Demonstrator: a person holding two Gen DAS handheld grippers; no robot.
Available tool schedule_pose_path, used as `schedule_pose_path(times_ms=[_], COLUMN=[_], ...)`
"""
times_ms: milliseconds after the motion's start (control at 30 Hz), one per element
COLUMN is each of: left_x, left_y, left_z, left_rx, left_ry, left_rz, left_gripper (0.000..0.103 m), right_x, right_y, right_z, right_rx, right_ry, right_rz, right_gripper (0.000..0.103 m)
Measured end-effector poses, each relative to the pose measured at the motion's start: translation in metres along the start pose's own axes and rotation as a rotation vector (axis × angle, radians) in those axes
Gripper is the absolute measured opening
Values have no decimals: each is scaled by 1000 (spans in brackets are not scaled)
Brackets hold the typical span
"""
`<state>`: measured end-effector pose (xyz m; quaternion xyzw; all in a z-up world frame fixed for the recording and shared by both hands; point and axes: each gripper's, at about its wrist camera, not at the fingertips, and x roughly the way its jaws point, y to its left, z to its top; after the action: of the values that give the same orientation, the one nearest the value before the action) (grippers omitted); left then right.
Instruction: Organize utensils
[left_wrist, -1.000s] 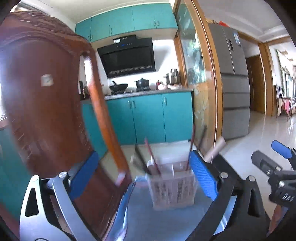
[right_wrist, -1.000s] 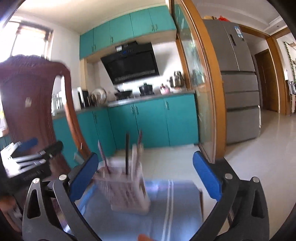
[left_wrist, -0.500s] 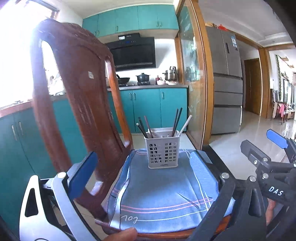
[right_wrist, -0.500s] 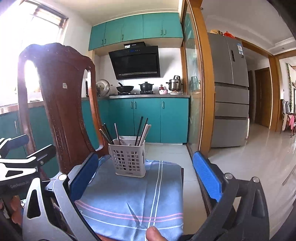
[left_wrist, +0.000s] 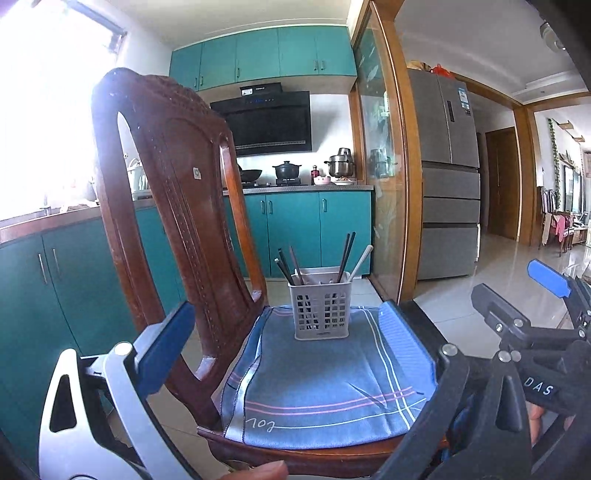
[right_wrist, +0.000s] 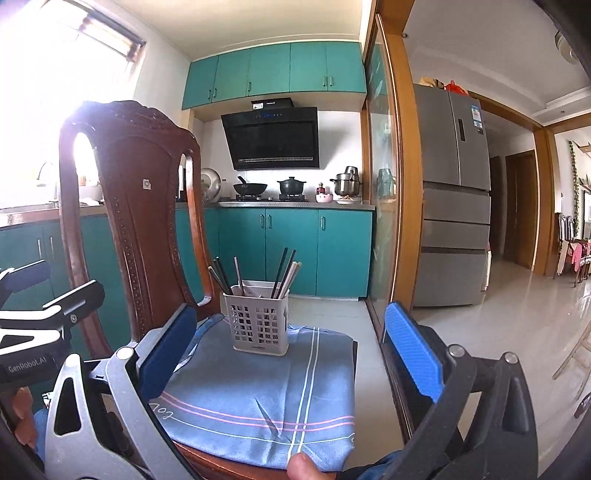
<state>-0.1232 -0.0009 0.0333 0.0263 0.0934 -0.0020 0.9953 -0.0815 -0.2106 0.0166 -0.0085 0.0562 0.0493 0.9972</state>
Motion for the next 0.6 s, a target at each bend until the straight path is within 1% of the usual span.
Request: schedule_pose_path(times_ms=[267, 600], left_x=[-4, 2], left_y=[-2, -1], left_z=[0, -1], left_rx=[16, 20], left_ry=[3, 21], left_rz=[-3, -17], left_gripper=[99, 99], right_x=[-1, -1], right_y=[5, 8], right_z=[3, 2], right_rx=[-8, -11], right_ry=[1, 5], right_rz=[-7, -16], right_gripper=[100, 100])
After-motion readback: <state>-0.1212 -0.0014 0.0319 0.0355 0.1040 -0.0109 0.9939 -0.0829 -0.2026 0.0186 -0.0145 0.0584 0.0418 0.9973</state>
